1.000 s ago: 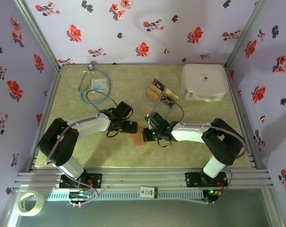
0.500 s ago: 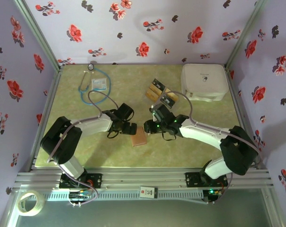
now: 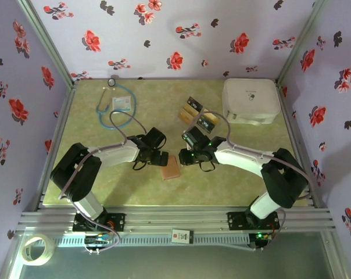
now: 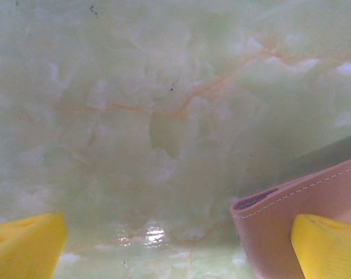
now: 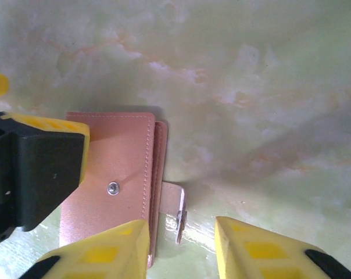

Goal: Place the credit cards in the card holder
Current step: Close the button on the card holder.

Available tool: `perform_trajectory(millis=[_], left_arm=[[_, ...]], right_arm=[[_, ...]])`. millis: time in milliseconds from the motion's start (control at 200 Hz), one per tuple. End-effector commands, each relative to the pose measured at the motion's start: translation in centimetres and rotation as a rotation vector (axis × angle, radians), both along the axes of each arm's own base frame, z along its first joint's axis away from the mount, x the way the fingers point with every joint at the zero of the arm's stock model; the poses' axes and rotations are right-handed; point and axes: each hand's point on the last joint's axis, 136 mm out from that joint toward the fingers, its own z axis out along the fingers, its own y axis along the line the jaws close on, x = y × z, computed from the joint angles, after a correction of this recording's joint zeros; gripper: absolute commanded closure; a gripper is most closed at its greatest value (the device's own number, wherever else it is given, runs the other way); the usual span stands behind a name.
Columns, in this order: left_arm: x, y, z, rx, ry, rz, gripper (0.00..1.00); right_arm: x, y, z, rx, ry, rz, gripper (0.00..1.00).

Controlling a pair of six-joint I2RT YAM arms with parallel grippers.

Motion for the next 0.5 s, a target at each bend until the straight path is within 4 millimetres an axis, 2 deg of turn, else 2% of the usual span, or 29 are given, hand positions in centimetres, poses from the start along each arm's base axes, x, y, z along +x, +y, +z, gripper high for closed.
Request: perform_trajectory(millis=[0,340,495], left_arm=[[-1.01,1.81,-1.44,0.113,0.040,-0.015,0.00],[-0.94,1.75,-1.50,0.113,0.038,-0.017,0.00],[-0.94,1.74,-1.52,0.113,0.038,-0.017,0.00]], right_arm=[[0.43,0.30,-0.12,-0.010,0.003,0.009,0.76],[0.43,0.38,-0.60,-0.009,0.010,0.010,0.98],[0.28,0.38,-0.65,-0.001,0.013,0.008,1.00]])
